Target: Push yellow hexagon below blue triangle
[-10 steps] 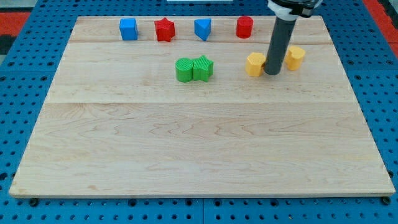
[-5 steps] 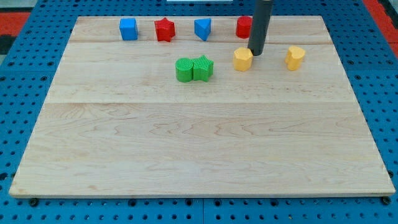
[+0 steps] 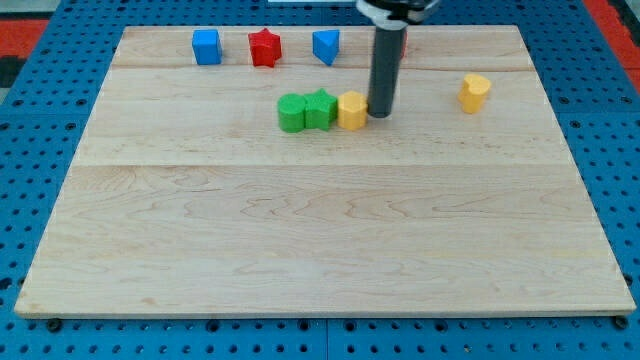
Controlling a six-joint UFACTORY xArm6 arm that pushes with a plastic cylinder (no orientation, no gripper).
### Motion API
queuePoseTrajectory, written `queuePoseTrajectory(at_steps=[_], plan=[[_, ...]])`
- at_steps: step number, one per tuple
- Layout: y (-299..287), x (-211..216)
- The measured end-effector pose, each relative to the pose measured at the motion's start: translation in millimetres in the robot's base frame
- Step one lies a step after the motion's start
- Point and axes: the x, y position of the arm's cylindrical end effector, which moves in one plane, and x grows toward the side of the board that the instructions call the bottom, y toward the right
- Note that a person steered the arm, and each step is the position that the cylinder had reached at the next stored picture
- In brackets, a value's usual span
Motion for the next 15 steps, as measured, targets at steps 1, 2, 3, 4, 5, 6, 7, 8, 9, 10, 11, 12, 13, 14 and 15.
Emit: queuePoseTrajectory(at_steps=[1, 2, 3, 4, 5, 6, 7, 8, 9, 10, 11, 12, 13, 14, 15], plan=[[-10.7, 0.2], [14.6, 0.2], [14.6, -34.1], [-17.2, -63.9], [-67.7, -24.0], [-72.2, -15.3], [-67.6, -15.5], [-61.3, -18.6], [-58.3, -31.9], [-25.4, -47.5], [18.6, -41.5], [51.7, -9.5], [47.8, 29.0], [16.1, 47.7], [9.5, 38.1]])
